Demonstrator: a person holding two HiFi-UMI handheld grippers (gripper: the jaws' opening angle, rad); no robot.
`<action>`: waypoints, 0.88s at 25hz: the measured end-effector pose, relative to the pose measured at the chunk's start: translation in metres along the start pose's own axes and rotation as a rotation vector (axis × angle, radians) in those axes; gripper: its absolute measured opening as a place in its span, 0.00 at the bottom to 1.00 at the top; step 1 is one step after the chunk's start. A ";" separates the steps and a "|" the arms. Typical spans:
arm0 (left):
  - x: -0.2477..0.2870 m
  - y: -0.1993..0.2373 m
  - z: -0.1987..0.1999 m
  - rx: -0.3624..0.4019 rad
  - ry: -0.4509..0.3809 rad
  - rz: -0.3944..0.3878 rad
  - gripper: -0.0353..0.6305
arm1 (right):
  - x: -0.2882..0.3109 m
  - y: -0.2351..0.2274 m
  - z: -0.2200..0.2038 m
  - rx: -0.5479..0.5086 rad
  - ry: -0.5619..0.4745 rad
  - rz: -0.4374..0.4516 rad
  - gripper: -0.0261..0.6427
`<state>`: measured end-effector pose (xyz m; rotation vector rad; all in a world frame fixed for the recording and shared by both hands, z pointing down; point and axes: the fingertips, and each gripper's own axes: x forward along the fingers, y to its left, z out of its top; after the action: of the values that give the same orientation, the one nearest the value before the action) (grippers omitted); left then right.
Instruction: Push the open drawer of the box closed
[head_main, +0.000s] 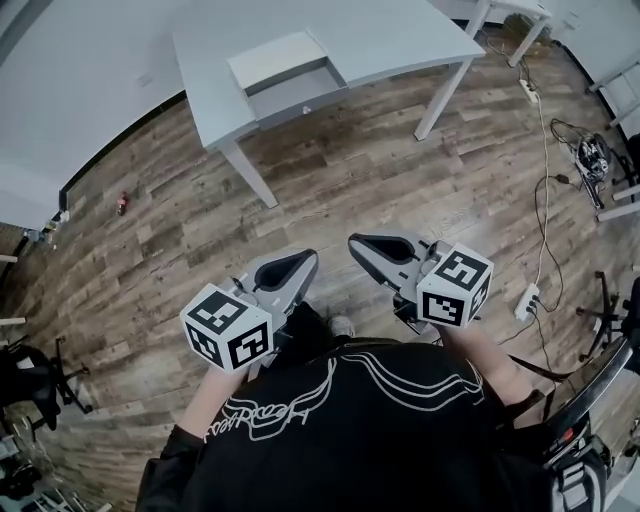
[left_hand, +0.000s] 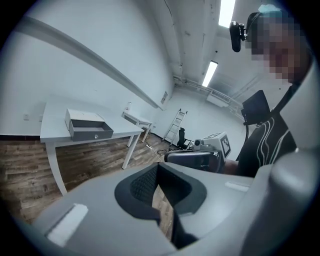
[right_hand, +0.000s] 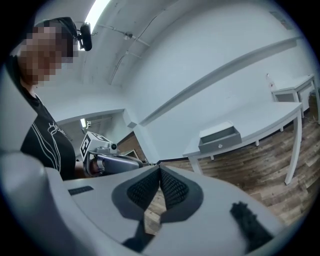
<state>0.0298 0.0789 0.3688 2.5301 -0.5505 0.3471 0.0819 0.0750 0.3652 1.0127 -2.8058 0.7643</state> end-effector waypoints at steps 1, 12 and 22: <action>0.003 0.005 0.003 -0.003 -0.002 0.001 0.06 | 0.003 -0.004 0.004 -0.003 -0.005 -0.001 0.05; 0.046 0.090 0.039 -0.025 0.016 -0.039 0.06 | 0.063 -0.077 0.032 -0.010 0.032 -0.052 0.05; 0.077 0.181 0.086 -0.057 0.032 -0.054 0.06 | 0.132 -0.155 0.068 0.015 0.039 -0.102 0.05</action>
<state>0.0286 -0.1331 0.4032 2.4749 -0.4727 0.3470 0.0808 -0.1368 0.4019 1.1213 -2.6961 0.7859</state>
